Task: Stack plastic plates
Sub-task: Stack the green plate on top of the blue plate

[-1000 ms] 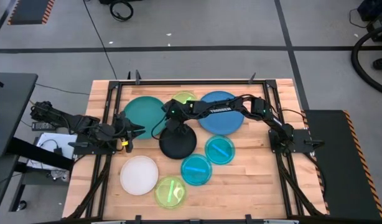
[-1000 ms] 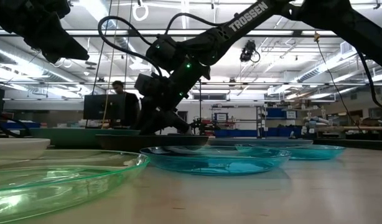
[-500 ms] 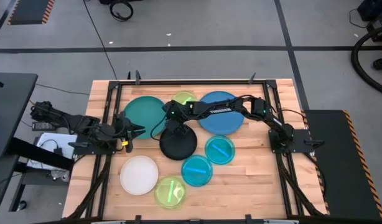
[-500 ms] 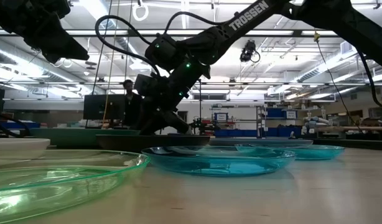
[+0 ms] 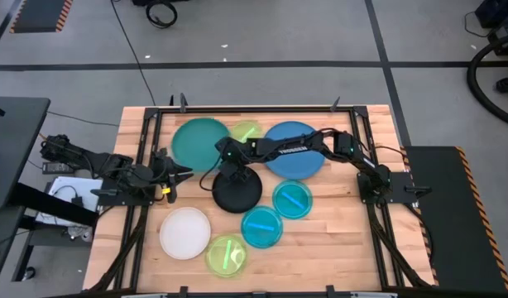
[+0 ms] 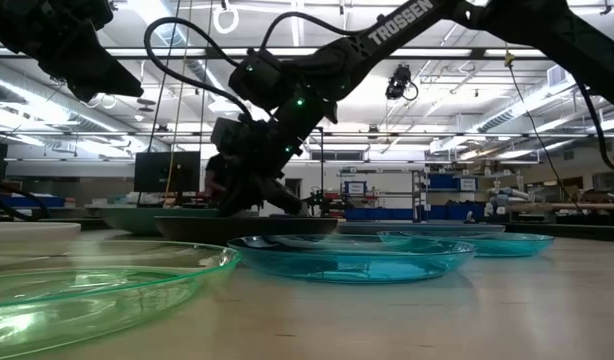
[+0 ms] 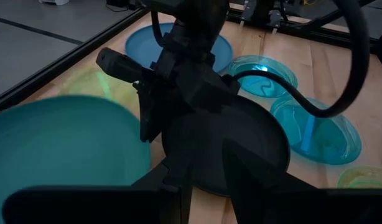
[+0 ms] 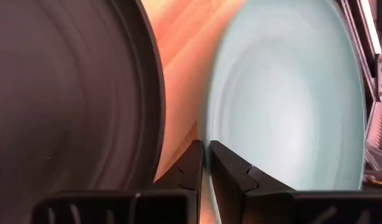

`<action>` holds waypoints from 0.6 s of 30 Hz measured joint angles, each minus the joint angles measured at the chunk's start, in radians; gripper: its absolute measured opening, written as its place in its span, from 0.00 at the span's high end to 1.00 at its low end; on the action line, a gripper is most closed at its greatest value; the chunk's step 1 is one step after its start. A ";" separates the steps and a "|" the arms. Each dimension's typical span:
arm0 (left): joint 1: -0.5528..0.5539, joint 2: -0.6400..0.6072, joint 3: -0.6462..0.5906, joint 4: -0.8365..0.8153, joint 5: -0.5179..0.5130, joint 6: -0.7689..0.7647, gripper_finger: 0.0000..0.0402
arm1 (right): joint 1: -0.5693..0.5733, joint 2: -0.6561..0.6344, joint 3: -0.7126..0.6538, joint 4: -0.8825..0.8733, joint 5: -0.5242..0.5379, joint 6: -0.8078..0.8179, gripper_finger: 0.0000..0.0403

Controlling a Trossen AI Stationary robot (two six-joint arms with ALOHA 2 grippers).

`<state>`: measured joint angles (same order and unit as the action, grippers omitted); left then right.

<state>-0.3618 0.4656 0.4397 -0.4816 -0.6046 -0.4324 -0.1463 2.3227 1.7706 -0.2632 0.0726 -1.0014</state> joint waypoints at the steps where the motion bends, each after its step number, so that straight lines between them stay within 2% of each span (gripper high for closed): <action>1: 0.000 0.000 0.000 0.000 0.000 0.000 0.77 | 0.002 0.000 0.000 -0.001 0.003 0.000 0.92; 18: 0.000 0.000 0.000 0.000 0.000 0.000 0.77 | 0.047 -0.002 0.036 -0.030 0.034 0.014 0.93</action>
<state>-0.3618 0.4654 0.4397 -0.4814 -0.6046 -0.4324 -0.0991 2.3211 1.8071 -0.2928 0.1069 -0.9874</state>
